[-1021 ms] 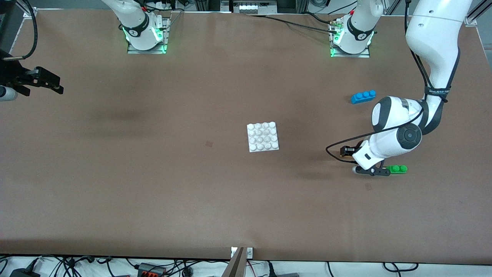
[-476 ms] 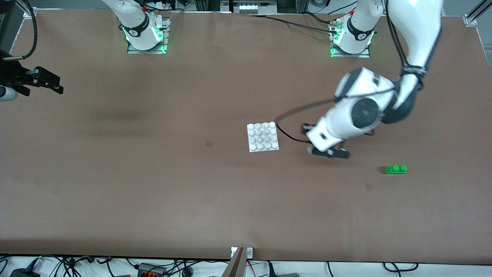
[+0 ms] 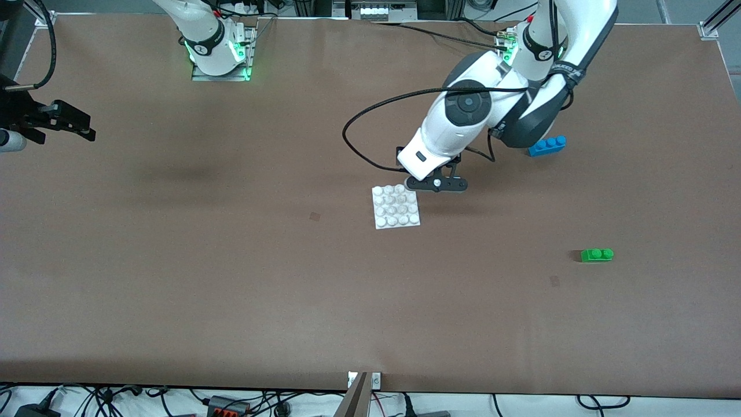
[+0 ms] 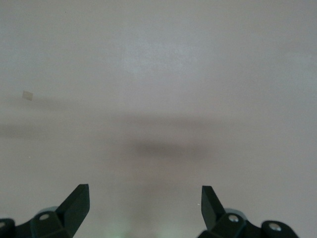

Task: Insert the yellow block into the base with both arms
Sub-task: 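Carry the yellow block over the white base plate with the left gripper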

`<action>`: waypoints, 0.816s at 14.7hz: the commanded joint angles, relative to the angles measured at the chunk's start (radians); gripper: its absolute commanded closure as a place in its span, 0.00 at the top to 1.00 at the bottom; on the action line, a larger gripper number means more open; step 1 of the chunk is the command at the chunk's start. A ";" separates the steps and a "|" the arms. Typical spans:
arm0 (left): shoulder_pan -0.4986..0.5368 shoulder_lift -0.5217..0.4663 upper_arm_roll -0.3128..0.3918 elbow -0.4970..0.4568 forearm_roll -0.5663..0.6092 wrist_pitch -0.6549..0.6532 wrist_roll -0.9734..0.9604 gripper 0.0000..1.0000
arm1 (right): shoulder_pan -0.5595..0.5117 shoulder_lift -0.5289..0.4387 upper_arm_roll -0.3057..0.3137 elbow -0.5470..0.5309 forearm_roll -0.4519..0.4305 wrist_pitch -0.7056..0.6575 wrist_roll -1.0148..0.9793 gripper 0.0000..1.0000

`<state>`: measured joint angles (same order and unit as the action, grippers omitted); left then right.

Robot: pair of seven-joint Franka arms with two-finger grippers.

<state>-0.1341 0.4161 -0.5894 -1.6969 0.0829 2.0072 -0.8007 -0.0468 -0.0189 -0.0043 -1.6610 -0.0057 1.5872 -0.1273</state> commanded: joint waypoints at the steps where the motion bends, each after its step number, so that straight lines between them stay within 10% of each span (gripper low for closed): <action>1: -0.093 0.024 0.016 -0.041 0.154 0.128 -0.297 0.57 | 0.004 0.004 0.000 0.020 -0.004 -0.021 0.005 1.00; 12: -0.377 0.101 0.393 -0.072 0.208 0.416 -0.259 0.56 | 0.005 0.004 0.000 0.020 -0.004 -0.021 0.005 1.00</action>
<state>-0.4557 0.4918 -0.2488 -1.7727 0.2618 2.3956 -1.0875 -0.0463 -0.0189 -0.0042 -1.6610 -0.0057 1.5859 -0.1273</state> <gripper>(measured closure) 0.313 0.000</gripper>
